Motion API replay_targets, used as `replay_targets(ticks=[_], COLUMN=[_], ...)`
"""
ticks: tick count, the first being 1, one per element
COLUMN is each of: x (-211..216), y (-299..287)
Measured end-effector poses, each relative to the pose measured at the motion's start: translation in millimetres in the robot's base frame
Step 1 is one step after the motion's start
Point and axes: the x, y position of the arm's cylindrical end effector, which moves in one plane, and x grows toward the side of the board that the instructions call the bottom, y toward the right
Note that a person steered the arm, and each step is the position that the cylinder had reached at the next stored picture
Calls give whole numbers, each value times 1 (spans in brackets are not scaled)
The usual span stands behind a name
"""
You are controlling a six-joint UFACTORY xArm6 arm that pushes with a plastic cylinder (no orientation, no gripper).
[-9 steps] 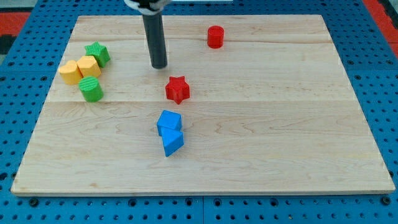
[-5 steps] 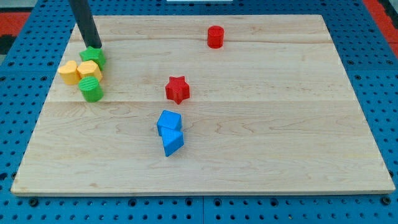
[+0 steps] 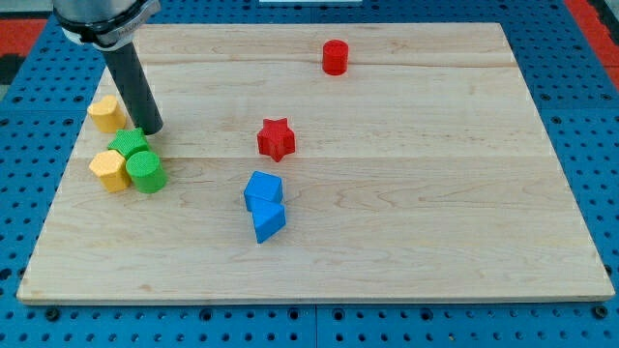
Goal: Push green star and yellow hexagon into the green circle
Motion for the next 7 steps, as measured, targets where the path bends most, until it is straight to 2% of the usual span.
replay_targets(ticks=[3, 4, 5, 7], x=[-4, -43, -64, -64], y=[33, 33, 7, -68])
